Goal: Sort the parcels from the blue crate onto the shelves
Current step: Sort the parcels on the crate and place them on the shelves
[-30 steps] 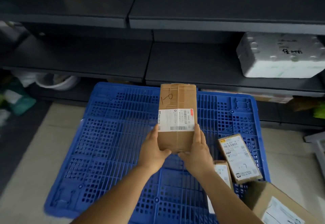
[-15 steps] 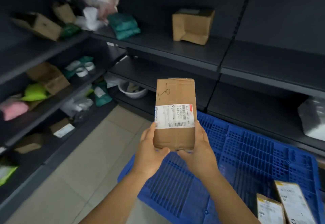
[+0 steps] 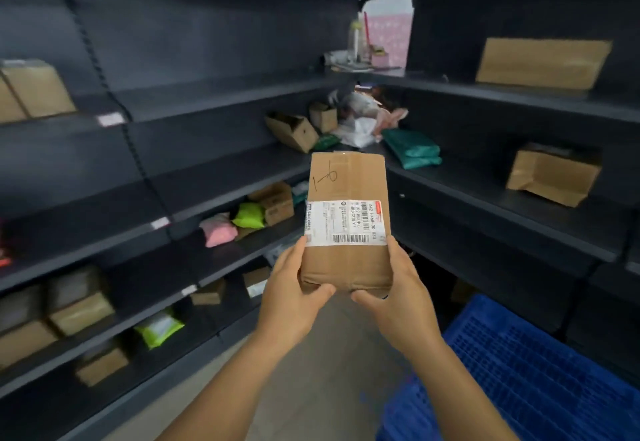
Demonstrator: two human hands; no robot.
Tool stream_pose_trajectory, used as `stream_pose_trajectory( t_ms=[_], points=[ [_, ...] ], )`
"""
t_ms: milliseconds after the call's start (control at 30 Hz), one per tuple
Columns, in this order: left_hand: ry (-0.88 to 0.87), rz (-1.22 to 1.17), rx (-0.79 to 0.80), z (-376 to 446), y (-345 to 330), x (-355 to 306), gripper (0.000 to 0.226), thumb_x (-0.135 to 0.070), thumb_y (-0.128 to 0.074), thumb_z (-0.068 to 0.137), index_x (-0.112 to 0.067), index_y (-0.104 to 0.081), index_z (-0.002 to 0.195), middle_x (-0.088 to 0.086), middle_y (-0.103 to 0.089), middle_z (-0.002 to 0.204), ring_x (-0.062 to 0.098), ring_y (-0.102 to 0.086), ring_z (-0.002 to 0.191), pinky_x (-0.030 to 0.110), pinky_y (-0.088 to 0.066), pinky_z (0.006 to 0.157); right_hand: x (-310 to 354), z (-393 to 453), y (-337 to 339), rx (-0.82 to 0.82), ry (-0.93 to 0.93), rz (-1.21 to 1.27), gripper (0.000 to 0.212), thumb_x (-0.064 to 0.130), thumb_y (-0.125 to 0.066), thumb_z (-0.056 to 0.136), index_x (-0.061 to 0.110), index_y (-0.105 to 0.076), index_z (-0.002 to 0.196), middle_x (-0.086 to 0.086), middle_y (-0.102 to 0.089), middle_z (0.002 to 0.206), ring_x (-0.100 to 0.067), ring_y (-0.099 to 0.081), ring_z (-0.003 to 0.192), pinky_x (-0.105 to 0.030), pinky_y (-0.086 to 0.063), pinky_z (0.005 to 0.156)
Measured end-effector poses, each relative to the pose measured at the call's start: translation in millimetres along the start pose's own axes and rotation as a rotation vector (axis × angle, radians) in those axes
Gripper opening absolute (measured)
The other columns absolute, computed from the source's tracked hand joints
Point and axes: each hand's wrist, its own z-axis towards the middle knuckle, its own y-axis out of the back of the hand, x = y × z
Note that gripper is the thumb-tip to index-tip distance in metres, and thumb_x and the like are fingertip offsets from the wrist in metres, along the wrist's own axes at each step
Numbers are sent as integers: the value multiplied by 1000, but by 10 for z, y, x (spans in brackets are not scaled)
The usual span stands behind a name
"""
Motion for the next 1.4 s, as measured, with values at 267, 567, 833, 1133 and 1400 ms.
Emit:
stream_pose_trajectory(
  t_ms=[267,567,833,1133,1400],
  points=[
    [2,-8,-263,242,1384,201,78,-20,-76,77,-38,-39,143,-16,-50,130,3,-53,112,30,-48,97,1152,437,-879,83,213,-16,87,23,-76,78,36,-25,148,28,-39,128,7,-37,107,-13,-32,87],
    [-24,75,-486,944,2445,429,74,-21,-75,79,-31,-39,143,-19,-48,132,0,-48,115,9,-44,85,2010,1296,-1722,166,381,53,80,26,-75,81,34,-29,146,23,-43,126,0,-43,106,-19,-39,86],
    [-11,197,-589,2123,3037,651,76,-26,-74,80,-30,-35,146,-17,-43,140,3,-44,124,31,-42,106,2524,2553,-2391,190,476,60,75,31,-72,84,30,-31,147,15,-43,140,0,-38,106,-19,-37,85],
    [-4,383,-642,3296,3626,867,62,-20,-70,84,-27,-46,140,-13,-45,140,6,-45,124,22,-38,103,3080,3784,-3035,268,586,63,58,27,-66,90,27,-40,142,15,-48,123,-3,-44,99,-16,-38,78],
    [105,656,-465,3972,4017,1272,49,-22,-59,92,-27,-47,139,-4,-37,145,10,-44,124,21,-35,102,3280,4481,-3702,352,602,-126,56,25,-63,90,24,-44,142,6,-37,148,-16,-43,127,-28,-39,101]
  ],
)
